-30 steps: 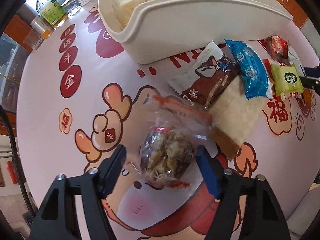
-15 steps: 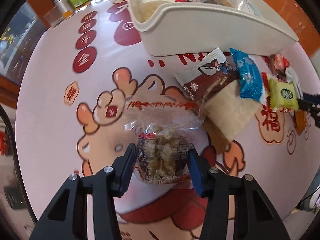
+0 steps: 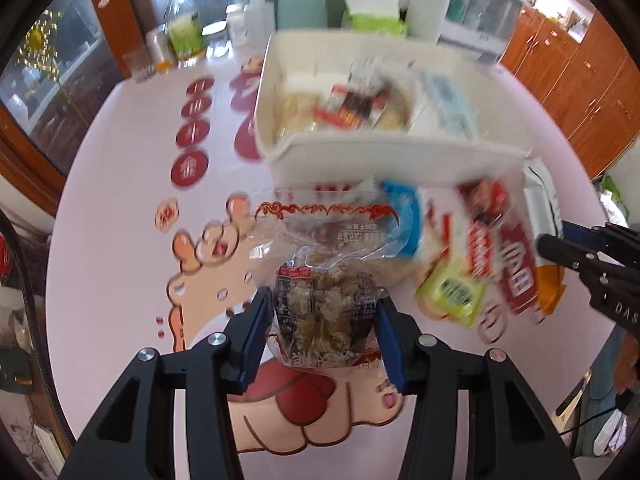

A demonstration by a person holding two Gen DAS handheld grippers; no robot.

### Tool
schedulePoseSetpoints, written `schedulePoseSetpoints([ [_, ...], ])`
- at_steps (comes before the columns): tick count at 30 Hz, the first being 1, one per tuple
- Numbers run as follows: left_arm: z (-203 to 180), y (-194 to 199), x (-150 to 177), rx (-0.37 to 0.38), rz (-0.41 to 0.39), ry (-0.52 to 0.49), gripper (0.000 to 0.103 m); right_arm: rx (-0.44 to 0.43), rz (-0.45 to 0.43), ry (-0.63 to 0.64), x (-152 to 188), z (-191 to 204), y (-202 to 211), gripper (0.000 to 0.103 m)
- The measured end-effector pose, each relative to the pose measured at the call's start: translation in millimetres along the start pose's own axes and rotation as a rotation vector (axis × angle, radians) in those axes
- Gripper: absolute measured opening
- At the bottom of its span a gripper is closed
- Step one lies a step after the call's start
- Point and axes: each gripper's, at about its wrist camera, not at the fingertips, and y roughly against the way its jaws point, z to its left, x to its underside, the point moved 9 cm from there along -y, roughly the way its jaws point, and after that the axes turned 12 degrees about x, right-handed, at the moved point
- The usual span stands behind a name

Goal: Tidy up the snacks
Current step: 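Carry both held packets over the white tray and open both grippers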

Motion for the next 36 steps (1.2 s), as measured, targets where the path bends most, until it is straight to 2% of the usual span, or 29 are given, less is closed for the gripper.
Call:
schedulePoseSetpoints([
  [3,-7.9,18.0,-24.5,-0.007,-0.036,-0.026,0.048,-0.028,-0.071,0.015,-29.3,4.6,28.7,0.032],
  [9,-23.0,55.5,-94.8,-0.03,-0.14,-0.052,0.049,-0.038,-0.197,0.014,-100.3,-1.7,82.9,0.032],
  [17,-31.8,84.7,-163.7,-0.078,-0.227,-0.077,0.049,-0.008,-0.297,-0.026,-193.5,-9.1,120.0,0.032],
  [22,-24.4,76.3,-189.4,-0.082,-0.236,-0.039,0.049,-0.02,-0.291,-0.079,-235.7,-14.6,114.6,0.033],
  [26,-14.6,57.3,-202.6,-0.09,-0.224,-0.011,0.049,-0.03,-0.265,-0.107,-261.5,-17.2,95.1,0.033],
  [36,4.8,7.2,-214.4,-0.102,-0.161,0.016,0.049,-0.016,-0.167,-0.119,-278.7,-7.8,29.0,0.033],
])
